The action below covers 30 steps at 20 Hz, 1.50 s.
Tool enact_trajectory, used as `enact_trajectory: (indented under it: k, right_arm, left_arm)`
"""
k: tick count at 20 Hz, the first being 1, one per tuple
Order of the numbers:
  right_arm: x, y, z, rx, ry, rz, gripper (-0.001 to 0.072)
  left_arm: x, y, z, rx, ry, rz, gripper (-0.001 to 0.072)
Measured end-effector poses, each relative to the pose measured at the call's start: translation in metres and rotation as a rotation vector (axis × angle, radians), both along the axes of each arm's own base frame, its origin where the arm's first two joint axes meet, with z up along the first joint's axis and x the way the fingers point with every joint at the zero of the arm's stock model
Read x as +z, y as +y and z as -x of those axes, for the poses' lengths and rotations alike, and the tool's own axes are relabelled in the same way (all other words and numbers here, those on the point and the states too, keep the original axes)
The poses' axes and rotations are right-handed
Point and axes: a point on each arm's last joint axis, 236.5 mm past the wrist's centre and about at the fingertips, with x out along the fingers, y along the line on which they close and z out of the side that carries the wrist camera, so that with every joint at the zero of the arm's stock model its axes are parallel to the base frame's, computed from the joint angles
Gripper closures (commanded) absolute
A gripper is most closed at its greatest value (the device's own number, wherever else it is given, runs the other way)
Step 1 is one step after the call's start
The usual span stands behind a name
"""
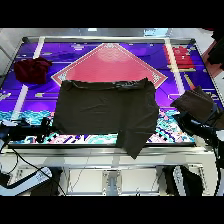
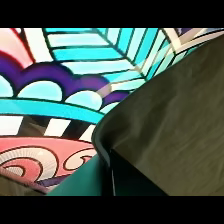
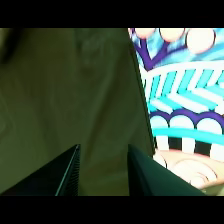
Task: Fold the shirts.
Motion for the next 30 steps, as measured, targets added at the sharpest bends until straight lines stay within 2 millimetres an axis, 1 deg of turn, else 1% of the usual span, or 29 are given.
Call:
enact_trajectory:
  k: [2,3,4,5,7,9,14,16,18,21,23,24,25,26,27,29,30]
  right_arm:
    - [-0.019,0.014,0.021,0.051,0.092,-0.04,0.0366]
    - [-0.028,0.021,0.03,0.062,0.132,-0.07,0.0354]
    - [-0.039,0.028,0.038,0.067,0.171,-0.106,0.0275]
    - [-0.05,0.037,0.045,0.065,0.205,-0.154,0.0267]
    - [-0.067,0.053,0.053,0.049,0.251,-0.255,0.0269]
    - [-0.079,0.061,0.051,0.017,0.258,-0.323,0.0272]
    - [-0.105,0.058,0.045,-0.066,0.293,-0.379,0.0273]
    - [-0.113,0.055,0.043,-0.092,0.302,-0.38,0.0273]
    - [-0.118,0.057,0.04,-0.102,0.307,-0.386,0.0274]
    - [-0.126,0.064,0.032,-0.103,0.306,-0.374,0.0274]
    - [-0.132,0.074,0.028,-0.097,0.315,-0.374,0.0277]
    - [-0.135,0.078,0.026,-0.095,0.317,-0.371,0.0375]
    - [-0.138,0.081,0.026,-0.094,0.322,-0.366,0.0509]
    - [-0.141,0.082,0.026,-0.087,0.325,-0.35,0.0601]
    - [-0.143,0.082,0.025,-0.082,0.319,-0.338,0.0689]
    - [-0.14,0.083,0.016,-0.062,0.277,-0.32,0.0686]
    - [-0.136,0.082,0.008,-0.045,0.244,-0.307,0.0687]
  left_arm:
    - [0.001,0.0,-0.002,-0.008,-0.011,-0.002,0.067]
    - [0.002,-0.001,-0.002,-0.017,-0.016,0.0,0.0669]
    - [0.002,-0.001,-0.002,-0.023,-0.018,0.0,0.067]
    - [0.002,-0.002,-0.002,-0.031,-0.019,0.004,0.067]
    - [0.003,-0.003,-0.002,-0.046,-0.026,0.004,0.067]
    - [0.003,-0.004,-0.001,-0.054,-0.029,0.004,0.067]
    - [0.004,-0.004,-0.001,-0.066,-0.035,0.003,0.067]
    - [0.004,-0.004,-0.001,-0.068,-0.036,0.002,0.067]
    - [0.004,-0.004,-0.001,-0.067,-0.036,0.002,0.067]
    - [0.004,-0.004,-0.001,-0.068,-0.037,0.002,0.067]
    - [0.004,-0.004,-0.001,-0.068,-0.037,0.002,0.067]
    - [0.004,-0.005,-0.001,-0.068,-0.037,0.002,0.067]
    - [0.004,-0.005,-0.001,-0.068,-0.037,0.002,0.0672]
    - [0.004,-0.005,-0.001,-0.068,-0.036,0.003,0.0695]
    - [0.004,-0.005,-0.001,-0.069,-0.037,0.003,0.0695]
    - [0.006,-0.004,-0.004,-0.067,-0.046,0.005,0.0695]
    - [0.01,-0.003,-0.01,-0.067,-0.063,0.002,0.0695]
